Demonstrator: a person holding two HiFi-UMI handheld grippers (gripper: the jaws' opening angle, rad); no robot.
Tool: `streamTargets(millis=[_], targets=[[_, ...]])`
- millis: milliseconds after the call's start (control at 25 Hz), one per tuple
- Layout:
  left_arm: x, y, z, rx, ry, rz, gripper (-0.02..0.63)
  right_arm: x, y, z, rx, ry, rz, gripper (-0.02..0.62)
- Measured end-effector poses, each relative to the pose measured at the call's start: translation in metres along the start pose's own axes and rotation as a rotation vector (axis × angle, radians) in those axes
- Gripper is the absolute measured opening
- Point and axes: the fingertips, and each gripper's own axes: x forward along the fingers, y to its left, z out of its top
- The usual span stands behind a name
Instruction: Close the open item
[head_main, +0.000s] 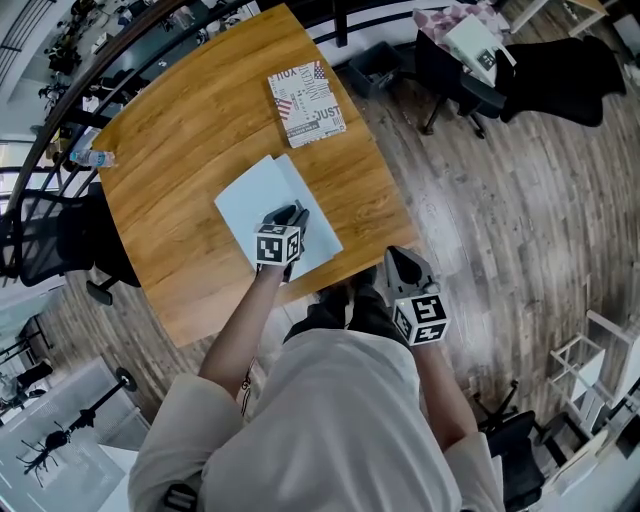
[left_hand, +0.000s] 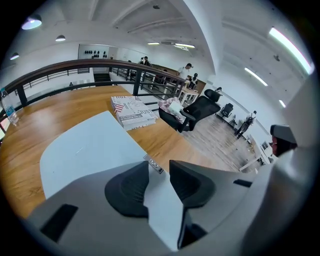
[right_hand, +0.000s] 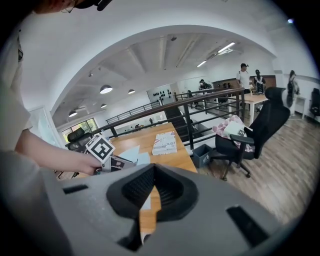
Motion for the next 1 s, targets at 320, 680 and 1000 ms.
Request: streamTargets(millis=[320,680,1000], targets=[[0.028,0.0,-0.011,-0.003,0.042,0.004,0.128,0.004,-0.013,-0.011,0.031,0.016,-0.004,0.003],[0.047,0.002,-0.017,-0.017,0.081,0.007,0.133,0.006,-0.027,-0.022,0.059,0.048,-0.015,0.002],[0.061,0.001,-0.021,-0.036,0.097,0.016,0.143,0.013,-0.033,-0.023,0.069,0.063,-0.008,0.002]])
